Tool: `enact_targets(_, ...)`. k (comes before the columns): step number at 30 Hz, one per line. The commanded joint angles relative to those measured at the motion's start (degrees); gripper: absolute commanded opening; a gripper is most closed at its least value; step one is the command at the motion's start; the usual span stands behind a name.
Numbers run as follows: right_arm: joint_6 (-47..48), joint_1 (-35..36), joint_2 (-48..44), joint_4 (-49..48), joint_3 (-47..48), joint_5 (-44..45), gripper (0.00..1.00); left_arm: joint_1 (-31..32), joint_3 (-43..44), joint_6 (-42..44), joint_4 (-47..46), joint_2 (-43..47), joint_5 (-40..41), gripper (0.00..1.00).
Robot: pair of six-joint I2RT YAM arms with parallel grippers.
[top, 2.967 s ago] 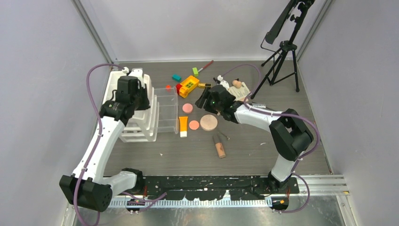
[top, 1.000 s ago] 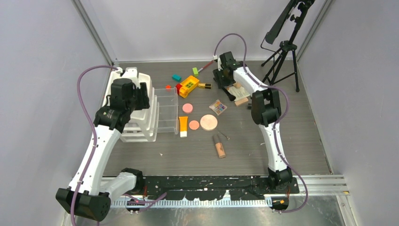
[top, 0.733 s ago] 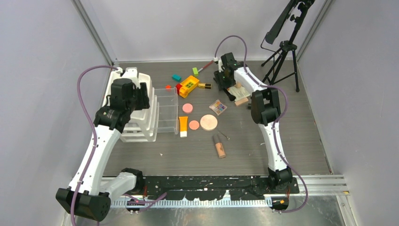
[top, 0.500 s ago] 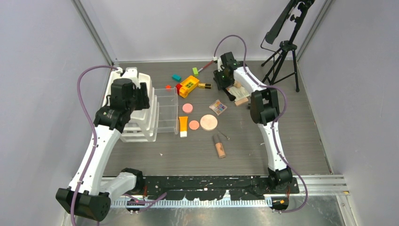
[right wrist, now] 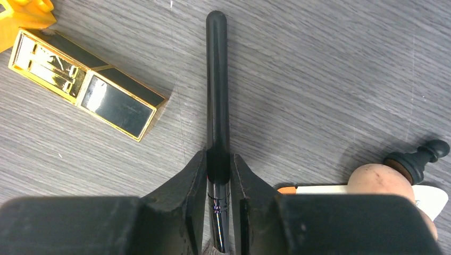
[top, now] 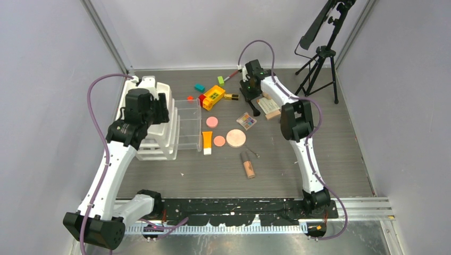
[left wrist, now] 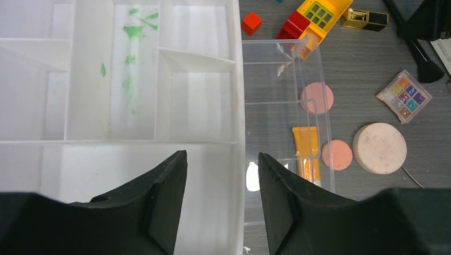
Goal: Organize the makeup
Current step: Pick up the makeup brush from the center of the board.
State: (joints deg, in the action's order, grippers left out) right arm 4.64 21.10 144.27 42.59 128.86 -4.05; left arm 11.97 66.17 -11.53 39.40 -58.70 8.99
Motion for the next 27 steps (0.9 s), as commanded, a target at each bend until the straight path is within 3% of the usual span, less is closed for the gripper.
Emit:
enact_targets(1,0.19,0.78,-0.76,2.51,-0.09,2.09,0.21,-0.19,0.1,0.44,-2.34,0.33,-0.38,0.54)
enact_targets(10,1.08,0.78,-3.13,2.57,-1.71,11.79,0.04,-0.19,0.01,0.45,-2.39,0.43,-0.38,0.54)
enact_targets(27,0.59,1.24,-10.57,-1.06,-6.41,23.96,0.0,-0.19,0.01,0.37,-2.41,0.51,-0.38,0.53)
